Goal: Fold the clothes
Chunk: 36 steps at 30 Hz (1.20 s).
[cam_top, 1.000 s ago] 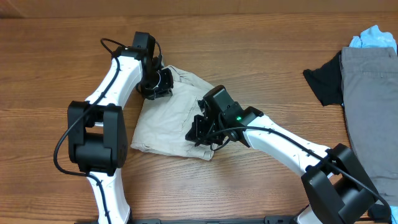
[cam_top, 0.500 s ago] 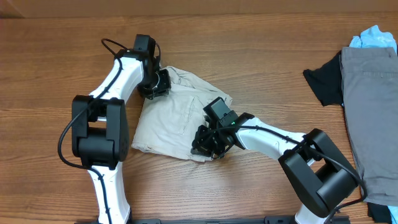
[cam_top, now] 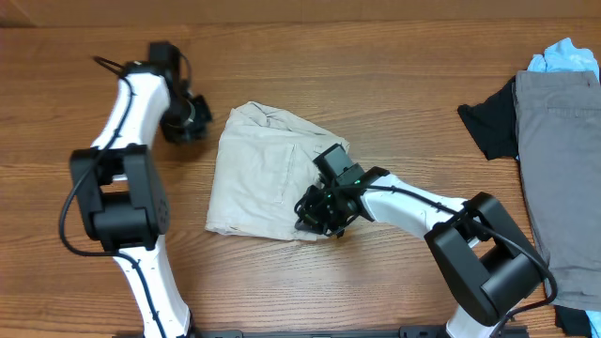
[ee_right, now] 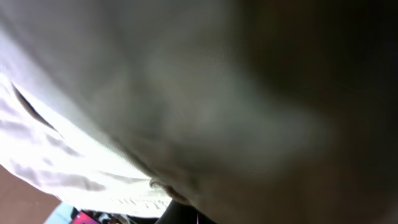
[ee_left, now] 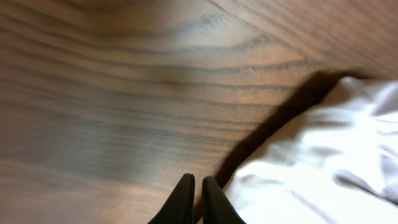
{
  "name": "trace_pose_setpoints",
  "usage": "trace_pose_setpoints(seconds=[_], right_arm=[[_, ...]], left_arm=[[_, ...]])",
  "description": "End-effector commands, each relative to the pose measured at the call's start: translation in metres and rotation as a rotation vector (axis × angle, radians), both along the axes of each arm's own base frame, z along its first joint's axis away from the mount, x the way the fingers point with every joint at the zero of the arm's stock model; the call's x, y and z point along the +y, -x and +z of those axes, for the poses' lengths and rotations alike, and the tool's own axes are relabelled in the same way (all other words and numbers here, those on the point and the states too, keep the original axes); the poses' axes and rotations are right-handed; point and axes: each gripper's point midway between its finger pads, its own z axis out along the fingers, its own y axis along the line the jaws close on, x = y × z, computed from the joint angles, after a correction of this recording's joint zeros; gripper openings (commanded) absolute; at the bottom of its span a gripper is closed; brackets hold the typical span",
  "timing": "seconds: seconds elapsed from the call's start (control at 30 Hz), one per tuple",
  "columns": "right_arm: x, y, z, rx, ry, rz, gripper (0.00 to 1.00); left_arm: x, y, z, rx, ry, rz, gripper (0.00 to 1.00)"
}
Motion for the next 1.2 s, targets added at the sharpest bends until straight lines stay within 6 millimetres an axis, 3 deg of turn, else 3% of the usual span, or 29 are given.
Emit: trace_pose_setpoints(seconds=[0.0, 0.07, 0.1, 0.13, 0.17, 0.2, 0.23, 0.4, 0.6, 0.73, 0.87, 1.17], right_arm=[[-0.048, -0.025, -0.029, -0.053, 0.161, -0.104, 0.04], [-0.048, -0.03, -0.026, -0.08, 0.133, -0.081, 0.05], [-0.047, -0.032, -0.025, -0.09, 0.116, -0.066, 0.11], [-0.045, -0.033, -0.023, -0.097, 0.093, -0.049, 0.27], [-0.041, -0.033, -0.02, -0.106, 0.062, -0.03, 0.45], [-0.038, -0.035, -0.017, -0.116, 0.033, -0.017, 0.66], [-0.036, -0.037, -0.013, -0.119, 0.008, -0.012, 0.68], [-0.034, -0.06, 0.015, -0.161, -0.072, -0.021, 0.61], [-0.049, -0.092, 0.07, -0.307, -0.134, -0.046, 0.68], [-0.047, -0.083, 0.102, -0.391, -0.222, 0.059, 0.76], [-0.038, -0.068, 0.127, -0.45, -0.325, 0.165, 0.81], [-0.04, -0.062, 0.135, -0.505, -0.328, 0.229, 0.83]], left_arm=[[0.005, -0.014, 0.035, -0.065, 0.058, -0.031, 0.13], [0.001, -0.004, 0.042, -0.039, 0.094, -0.086, 0.22], [0.0, 0.002, 0.043, -0.014, 0.098, -0.095, 0.27], [0.0, 0.009, 0.042, 0.013, 0.1, -0.102, 0.46], [-0.001, 0.016, 0.041, 0.04, 0.103, -0.111, 0.75], [-0.002, 0.022, 0.039, 0.06, 0.107, -0.124, 0.88], [-0.003, 0.028, 0.037, 0.081, 0.11, -0.135, 0.91], [-0.007, 0.052, 0.028, 0.174, 0.129, -0.16, 0.89], [-0.015, 0.086, -0.002, 0.284, 0.156, -0.21, 0.87], [-0.038, 0.102, -0.019, 0.29, 0.286, -0.26, 0.81], [-0.051, 0.101, -0.024, 0.255, 0.361, -0.278, 0.74], [-0.08, 0.098, -0.013, 0.195, 0.493, -0.345, 0.72]])
